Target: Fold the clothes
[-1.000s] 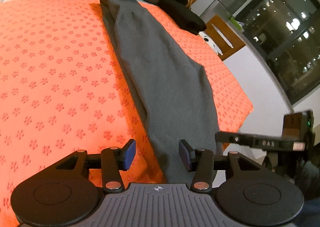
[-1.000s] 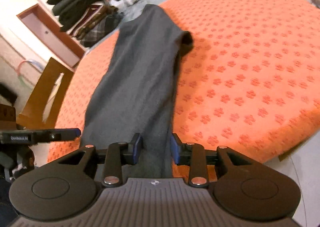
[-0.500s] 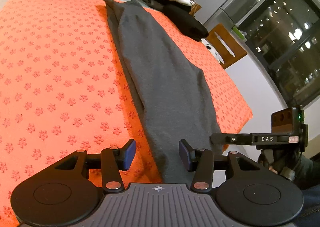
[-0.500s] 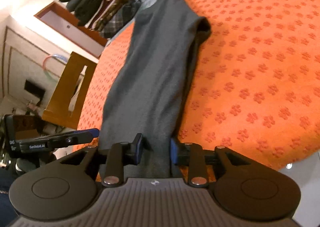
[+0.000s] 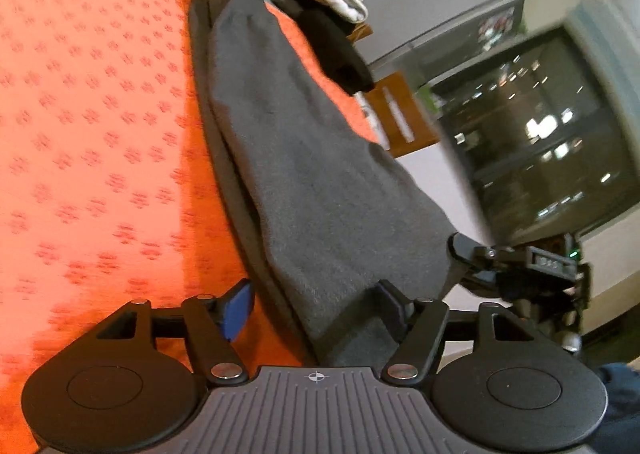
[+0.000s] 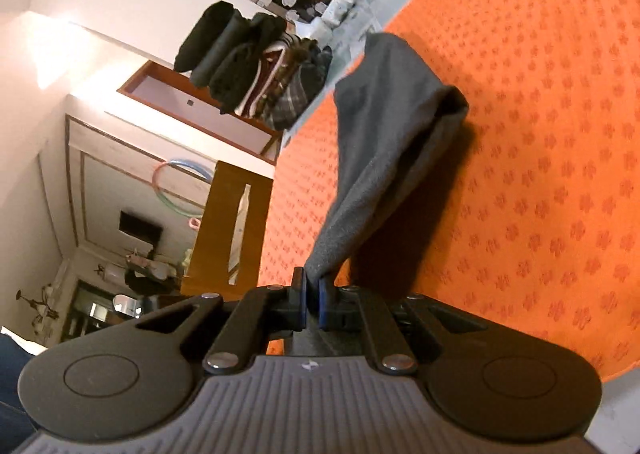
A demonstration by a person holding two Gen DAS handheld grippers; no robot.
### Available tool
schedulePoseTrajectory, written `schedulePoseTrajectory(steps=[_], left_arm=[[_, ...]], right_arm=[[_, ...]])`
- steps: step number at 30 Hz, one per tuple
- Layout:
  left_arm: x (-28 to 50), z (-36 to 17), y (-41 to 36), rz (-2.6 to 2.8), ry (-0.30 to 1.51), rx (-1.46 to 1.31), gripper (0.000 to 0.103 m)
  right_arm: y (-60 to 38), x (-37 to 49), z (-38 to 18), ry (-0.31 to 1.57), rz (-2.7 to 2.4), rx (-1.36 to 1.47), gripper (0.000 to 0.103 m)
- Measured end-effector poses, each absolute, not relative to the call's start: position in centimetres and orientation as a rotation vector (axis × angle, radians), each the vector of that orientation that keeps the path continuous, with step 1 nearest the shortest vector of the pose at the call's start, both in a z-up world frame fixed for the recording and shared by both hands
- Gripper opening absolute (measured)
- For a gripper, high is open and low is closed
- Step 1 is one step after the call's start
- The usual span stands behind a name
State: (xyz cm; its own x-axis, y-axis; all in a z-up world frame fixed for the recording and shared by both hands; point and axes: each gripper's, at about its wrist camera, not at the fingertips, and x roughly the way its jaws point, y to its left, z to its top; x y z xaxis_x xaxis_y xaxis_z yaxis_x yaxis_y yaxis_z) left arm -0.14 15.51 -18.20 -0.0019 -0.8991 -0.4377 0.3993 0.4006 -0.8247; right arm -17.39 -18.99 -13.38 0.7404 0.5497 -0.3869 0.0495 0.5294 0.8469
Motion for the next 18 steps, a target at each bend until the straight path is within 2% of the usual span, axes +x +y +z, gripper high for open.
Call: schedulePoseTrajectory(steps=[6,8,10,11,12,14,18], left_arm=[[-0.1,-20.5,14.7,-1.178,1.206,-0.748,0.079],[-0.2,-20.4,14.7,-1.205,1.203,-0.82,0.069],[-0.5,-19.2,14.8,-1.225,1.149,-0.819,0.047],[-0.6,-18.4,15.1,-1.227,1.115,-0.82,0.04],[-0.6,-17.7,15.5,-1.221,1.086,-0.835,0.026],[-0.4,-15.7,16.1,-1.223,1.032,-0.852,0.019],[0.1,-9.8,16.0,-1.289,0.912,-0.791,0.018]], right_arm=[[-19.9,-17.0,-12.3,0.737,0.327,0.961,0.007],[-19.9,-17.1,-12.1,0.74,0.322,0.956,0.007],[-19.9,-17.3,-12.0,0.737,0.316,0.953,0.007],[-20.0,-17.5,-11.8,0.727,0.314,0.956,0.007],[-20.1,-17.8,-11.5,0.71,0.312,0.961,0.007],[-20.4,-18.4,-10.5,0.666,0.307,0.973,0.007],[-20.6,-19.3,-6.8,0.548,0.315,0.964,0.007]])
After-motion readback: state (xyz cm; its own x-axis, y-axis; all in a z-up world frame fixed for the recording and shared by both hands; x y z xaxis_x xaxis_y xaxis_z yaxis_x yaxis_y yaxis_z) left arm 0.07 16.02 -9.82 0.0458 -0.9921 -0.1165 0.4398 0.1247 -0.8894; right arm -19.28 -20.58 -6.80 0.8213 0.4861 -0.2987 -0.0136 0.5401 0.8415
